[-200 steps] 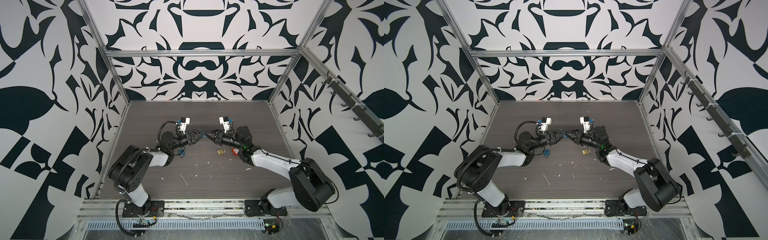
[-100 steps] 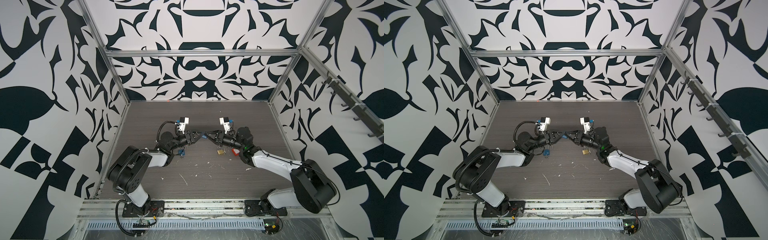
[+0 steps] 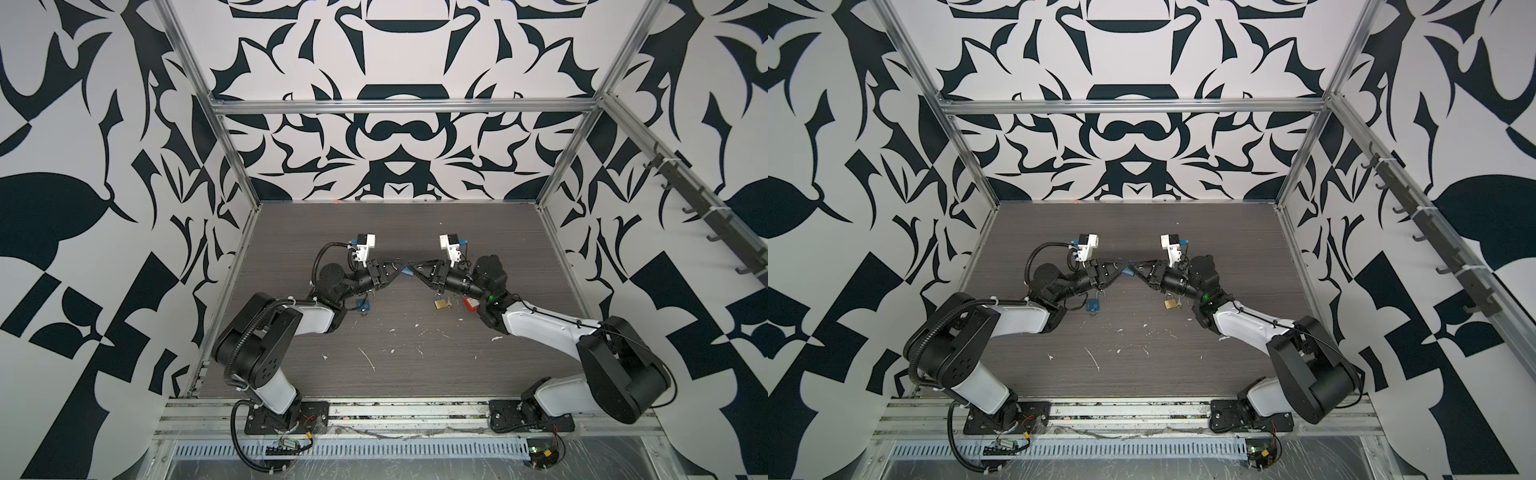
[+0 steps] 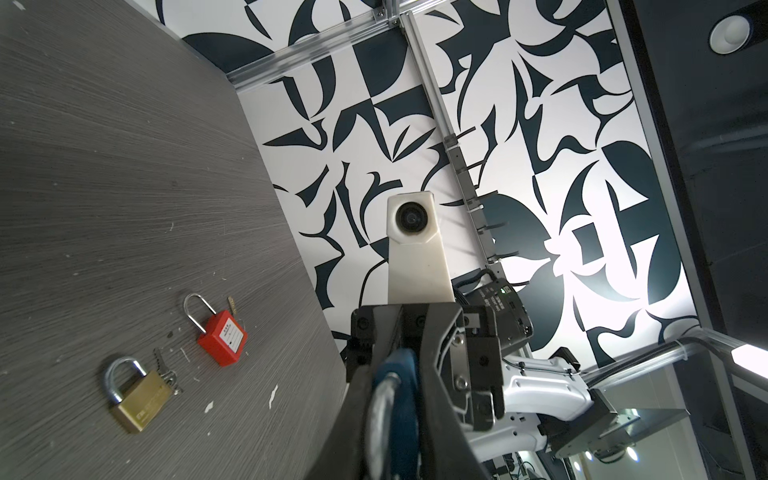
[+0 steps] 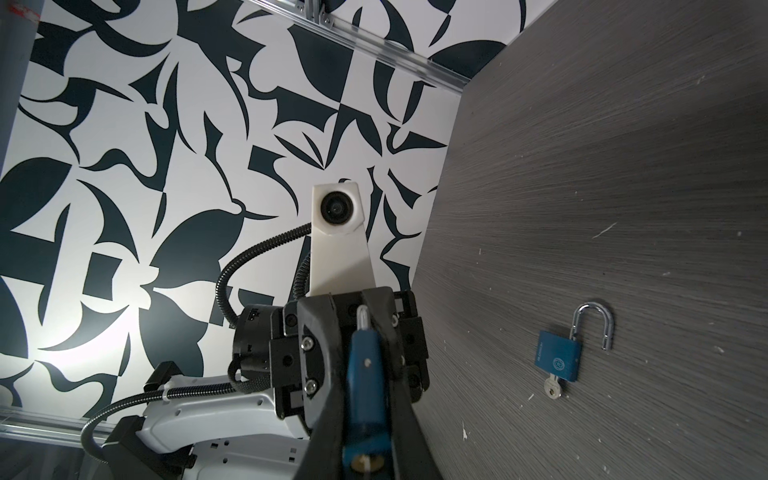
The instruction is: Lock with the key
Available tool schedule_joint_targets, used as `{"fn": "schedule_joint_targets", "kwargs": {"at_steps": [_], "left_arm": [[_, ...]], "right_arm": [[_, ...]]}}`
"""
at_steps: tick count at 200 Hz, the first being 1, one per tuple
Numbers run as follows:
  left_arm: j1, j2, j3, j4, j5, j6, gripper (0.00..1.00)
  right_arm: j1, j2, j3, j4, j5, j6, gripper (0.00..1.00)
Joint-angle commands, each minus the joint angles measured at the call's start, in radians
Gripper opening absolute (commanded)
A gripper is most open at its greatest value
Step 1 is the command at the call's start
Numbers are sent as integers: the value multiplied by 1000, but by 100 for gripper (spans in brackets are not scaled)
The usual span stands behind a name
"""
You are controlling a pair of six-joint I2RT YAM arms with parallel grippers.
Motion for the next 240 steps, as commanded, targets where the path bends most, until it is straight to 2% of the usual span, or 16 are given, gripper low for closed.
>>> {"fn": "schedule_joint_targets", "kwargs": {"at_steps": [1,12,35,49,68,82,108,126,146,169,190,240], "left_arm": [[-1,-22,3,56,14,17,0],[0,-18,1,56,10,18,0],[7,-6,4,55,7,9,0],[13,-4,6,53,10,-3,0],[20,-4,11,53,19,-16,0],[19,-4,17,53,26,-24,0],[19,-9,23,55,39,-30,0],[19,-12,27,56,45,-33,0],[19,-13,27,57,51,-33,0],[19,-12,27,57,54,-34,0],[19,-12,27,56,54,-35,0],[17,-10,30,57,57,-34,0]], "right_arm": [[-5,-17,6,53,5,6,1],[-9,-27,6,39,7,0,16],[-28,-70,4,-36,7,-42,40],[-41,-115,6,-132,14,-100,47],[-48,-189,38,-349,34,-243,51],[-47,-238,53,-466,62,-332,52],[-48,-279,56,-515,57,-383,49],[-47,-267,56,-498,41,-376,42],[-47,-244,53,-455,26,-354,30],[-47,-224,55,-414,5,-331,23],[-47,-210,53,-378,-9,-307,19],[-47,-178,44,-305,-32,-253,18]]}}
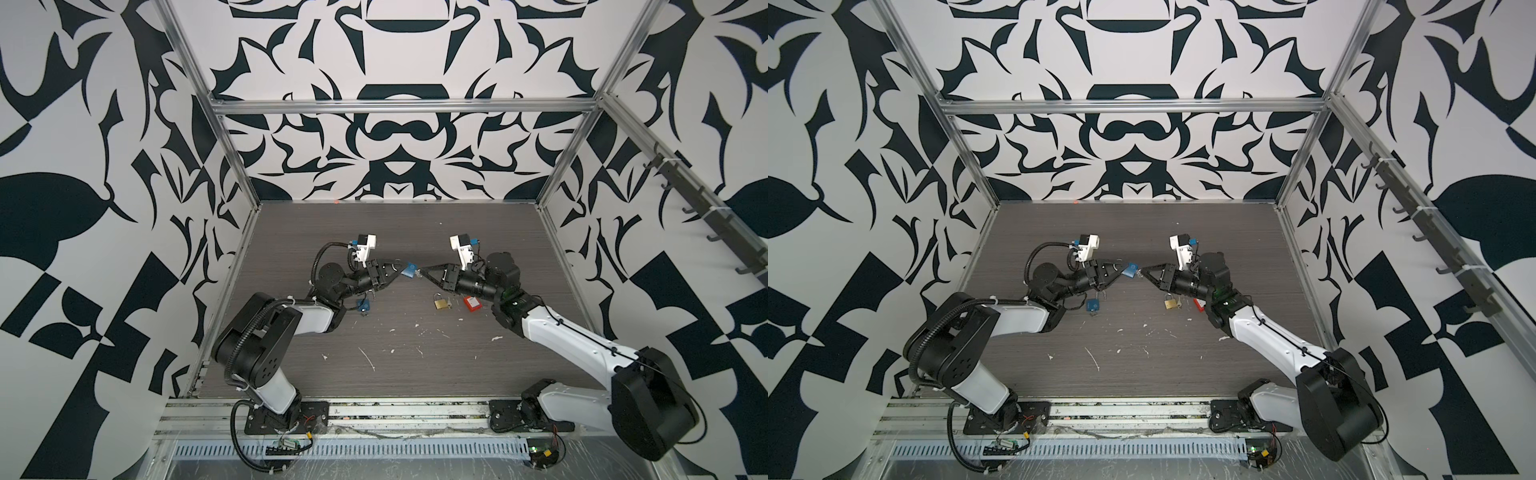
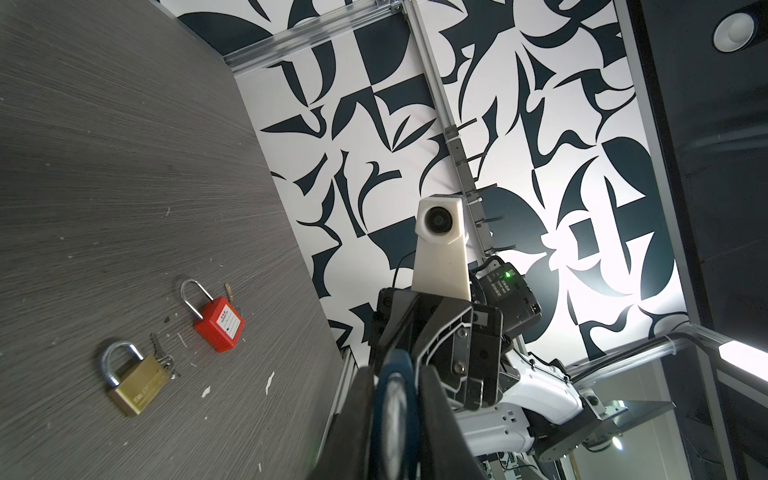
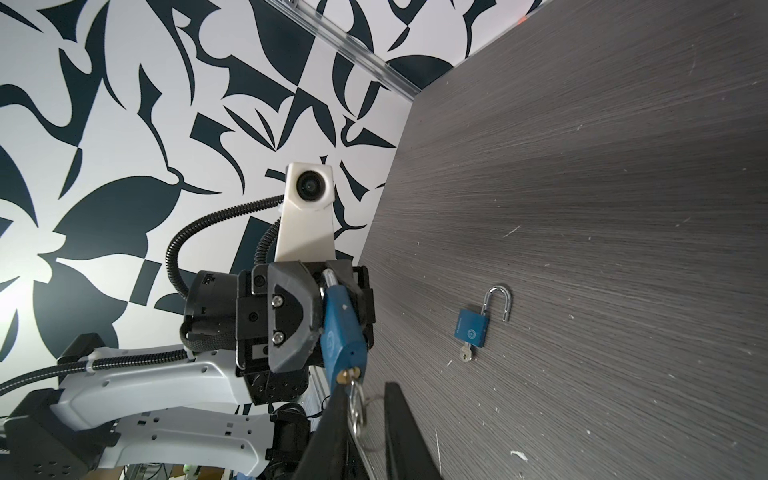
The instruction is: Lock with the key
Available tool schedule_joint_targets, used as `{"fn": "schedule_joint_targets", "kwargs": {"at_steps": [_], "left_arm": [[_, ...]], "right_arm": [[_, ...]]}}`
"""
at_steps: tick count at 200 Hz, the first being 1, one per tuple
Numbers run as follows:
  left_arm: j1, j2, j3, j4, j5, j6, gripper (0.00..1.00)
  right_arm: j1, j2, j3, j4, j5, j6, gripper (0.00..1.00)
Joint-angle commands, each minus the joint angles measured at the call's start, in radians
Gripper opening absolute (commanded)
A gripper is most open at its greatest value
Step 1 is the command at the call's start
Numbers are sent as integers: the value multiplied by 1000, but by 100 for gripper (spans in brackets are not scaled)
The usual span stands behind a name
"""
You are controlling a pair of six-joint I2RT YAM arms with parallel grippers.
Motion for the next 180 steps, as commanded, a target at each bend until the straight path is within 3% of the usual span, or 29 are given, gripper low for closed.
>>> {"fn": "schedule_joint_targets", "kwargs": {"at_steps": [1,118,180], "left_arm": [[2,-11,29,61,18,-7,0],[2,-5,26,61,11,-6,0],[2,-10,33,61,15,-8,0]], "right_arm": [[1,5,20,90,-30,29,18],[3,70,-21,260,-75,142,13],[3,66,-50,258,-81,143,9]]}}
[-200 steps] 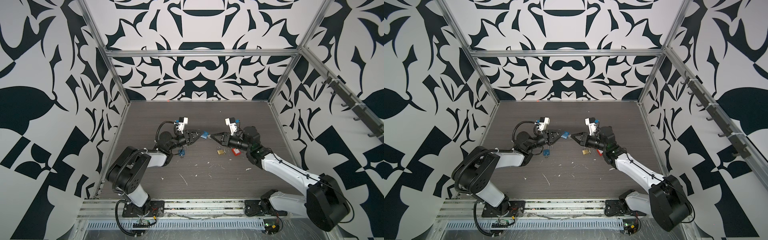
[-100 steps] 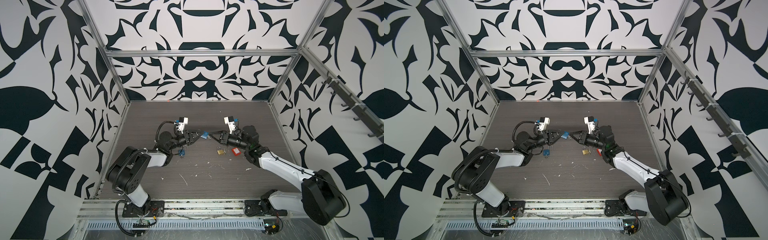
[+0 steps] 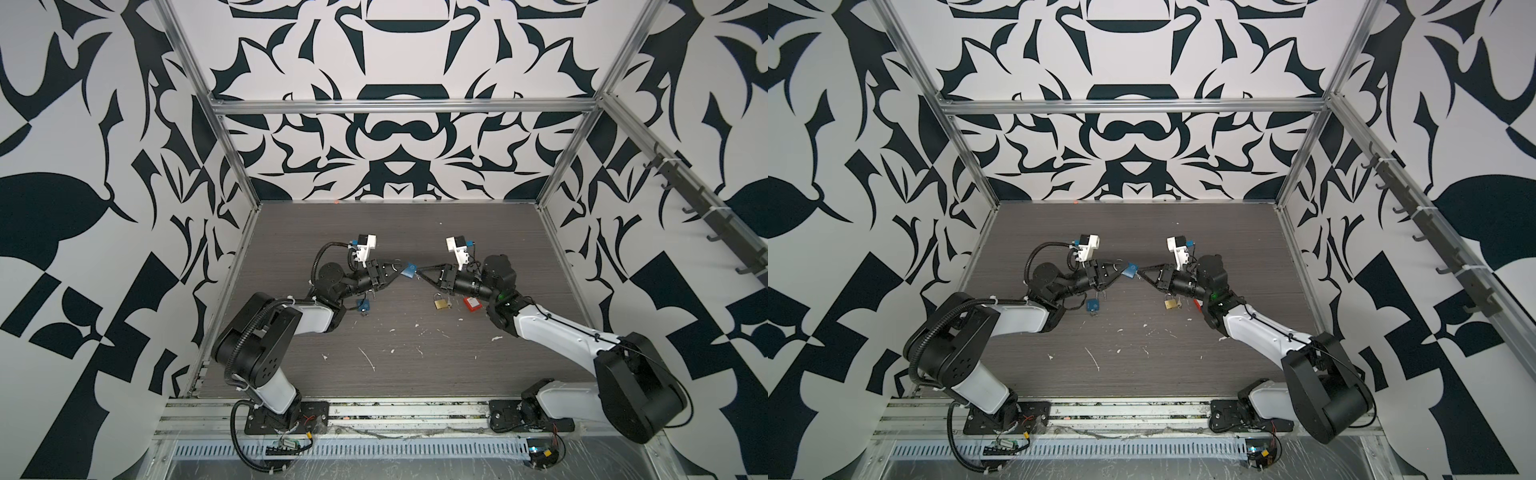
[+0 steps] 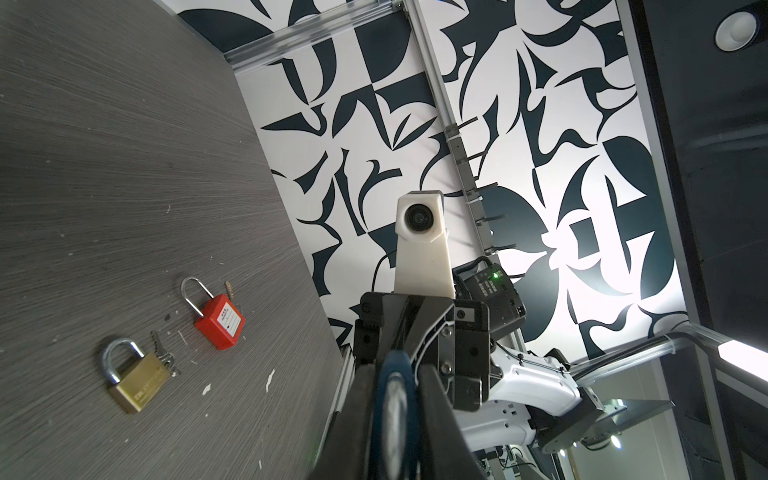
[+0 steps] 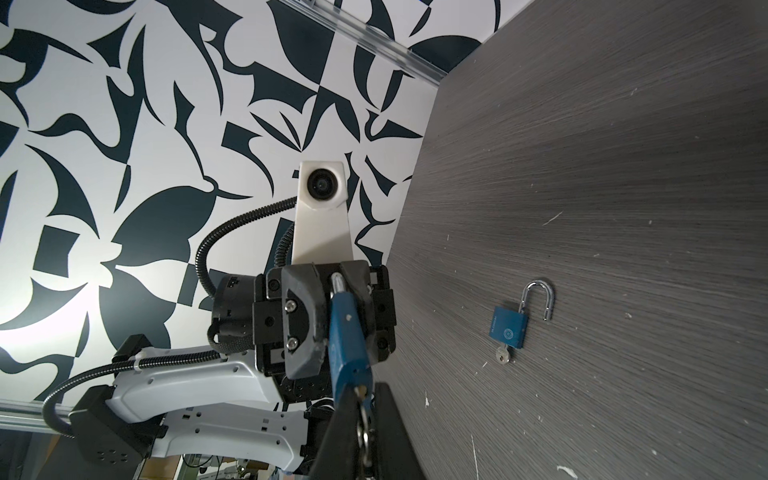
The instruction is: Lock with the key
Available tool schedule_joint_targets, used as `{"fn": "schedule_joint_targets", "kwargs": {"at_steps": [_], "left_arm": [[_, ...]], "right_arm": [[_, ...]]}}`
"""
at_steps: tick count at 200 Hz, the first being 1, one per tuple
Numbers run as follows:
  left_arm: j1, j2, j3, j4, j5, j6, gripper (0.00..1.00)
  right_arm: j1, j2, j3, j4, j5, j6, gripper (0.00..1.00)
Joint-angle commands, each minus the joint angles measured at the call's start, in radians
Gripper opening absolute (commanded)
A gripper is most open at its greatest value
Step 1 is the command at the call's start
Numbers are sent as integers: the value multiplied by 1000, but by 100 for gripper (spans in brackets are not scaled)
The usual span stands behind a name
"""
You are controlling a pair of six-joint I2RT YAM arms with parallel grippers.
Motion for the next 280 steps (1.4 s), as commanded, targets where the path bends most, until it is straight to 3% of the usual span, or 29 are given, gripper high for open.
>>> {"fn": "schedule_joint_targets", "kwargs": {"at_steps": [1,40,139,176,195,215,232,241,253,280], "left_arm": [[3,-8,32,65,9,-6,0],[3,-5,27,65,10,-2,0],[77,-3,50,65,41,-36,0],[83,47,140,-32,242,5,0],[77,72,201,-309,370,184,0],[60,72,277,-775,428,527,0],[22,70,395,-1324,337,952,0],[-11,83,453,-1508,253,1158,0],[-30,112,499,-1632,227,1275,0],[-33,184,561,-1711,202,1402,0]], "right_arm": [[3,-13,-5,51,-17,3,9],[3,-3,-1,77,-22,16,0],[-36,-30,-82,215,-74,41,0],[-97,-72,-113,135,-69,49,0],[-160,-134,-136,11,-37,12,0],[-204,-173,-146,-53,-40,-9,0],[-213,-189,-146,-85,-43,-28,0],[-214,-192,-143,-107,-42,-40,0],[-214,-187,-139,-123,-41,-52,0],[-214,-169,-115,-229,-9,-104,0]]}}
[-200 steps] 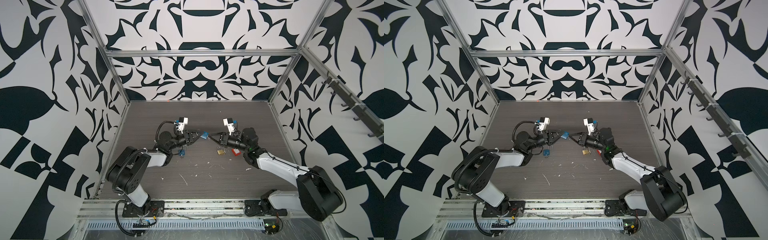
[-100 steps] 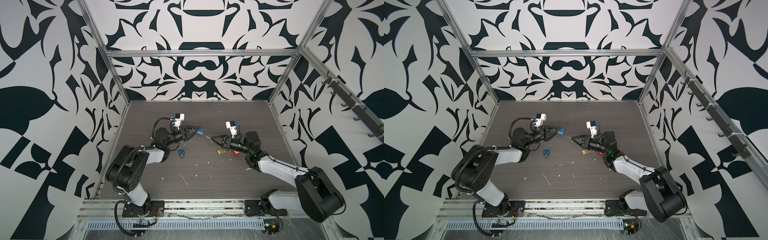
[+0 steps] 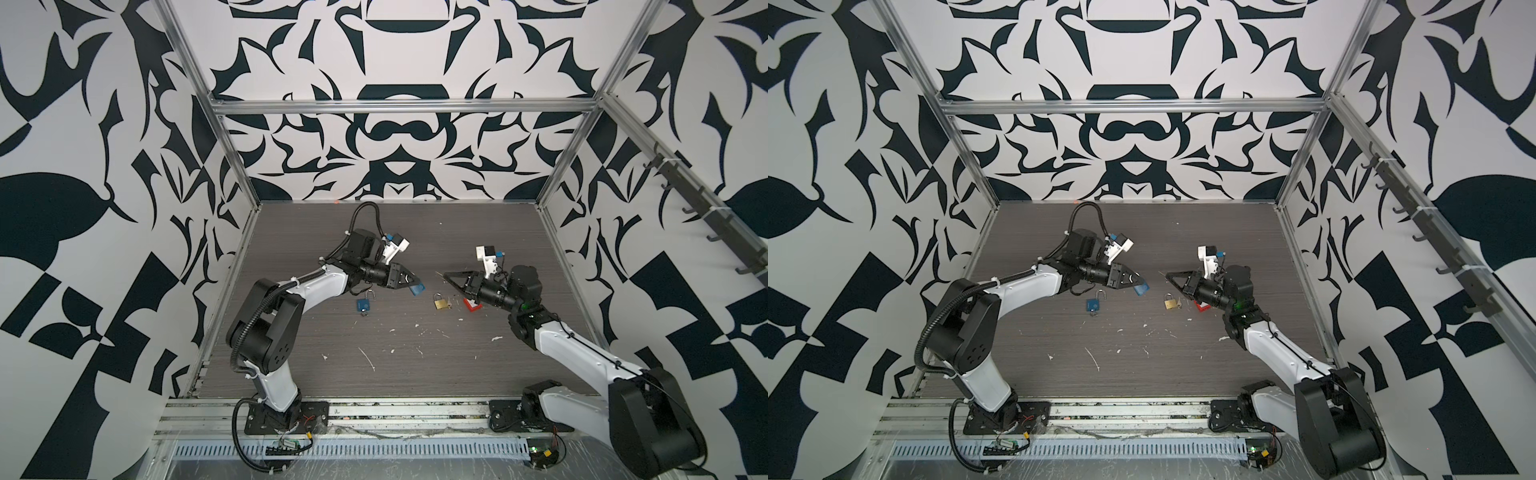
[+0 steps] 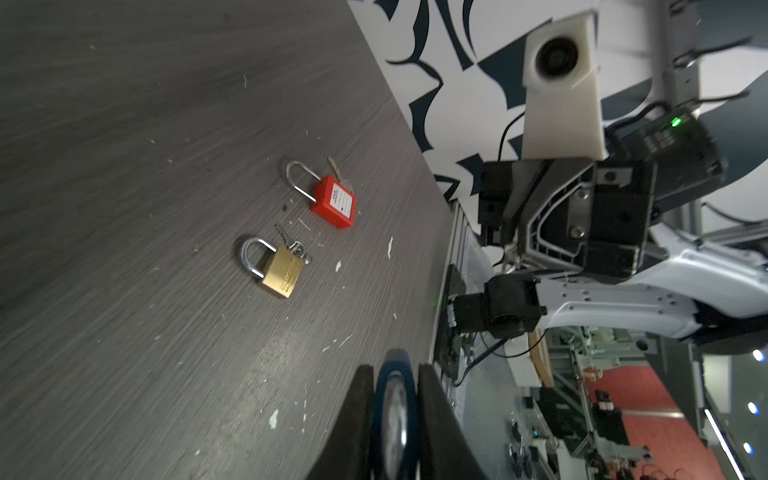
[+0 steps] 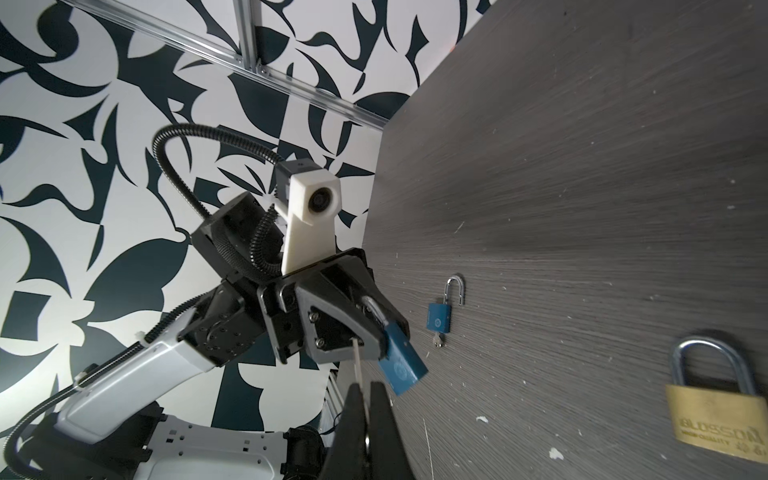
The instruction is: Lock with the key
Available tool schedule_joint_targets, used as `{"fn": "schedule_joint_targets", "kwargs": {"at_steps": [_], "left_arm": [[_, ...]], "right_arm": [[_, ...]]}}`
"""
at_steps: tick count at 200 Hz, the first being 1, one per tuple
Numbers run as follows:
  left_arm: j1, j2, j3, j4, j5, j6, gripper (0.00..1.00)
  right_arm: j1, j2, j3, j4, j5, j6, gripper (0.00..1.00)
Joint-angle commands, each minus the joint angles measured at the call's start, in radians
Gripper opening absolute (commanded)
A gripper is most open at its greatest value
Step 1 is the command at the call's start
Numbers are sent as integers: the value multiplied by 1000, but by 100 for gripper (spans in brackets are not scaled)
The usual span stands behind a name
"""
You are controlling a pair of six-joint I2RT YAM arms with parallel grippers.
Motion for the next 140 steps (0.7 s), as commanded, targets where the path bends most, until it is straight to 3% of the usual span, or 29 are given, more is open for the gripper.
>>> {"fn": "schedule_joint_targets", "kwargs": {"at_steps": [1,37,74,133,140], "left_arm": [[-1,67,67,-349,-34,347,0],[-4,316,347,-701,12,559,0],[-24,437,465,-704,-30,559,0],[-25,542,626,-906,-72,652,0],[-25,554,640,-914,-78,654,10]], "right_arm": [[-2,3,34,-85,28,-71,0],[-2,21,19,-86,51,-85,0],[-2,33,1,-78,68,-106,0],[-2,96,-21,-37,73,-114,0],[-2,104,-24,-23,72,-110,0]]}}
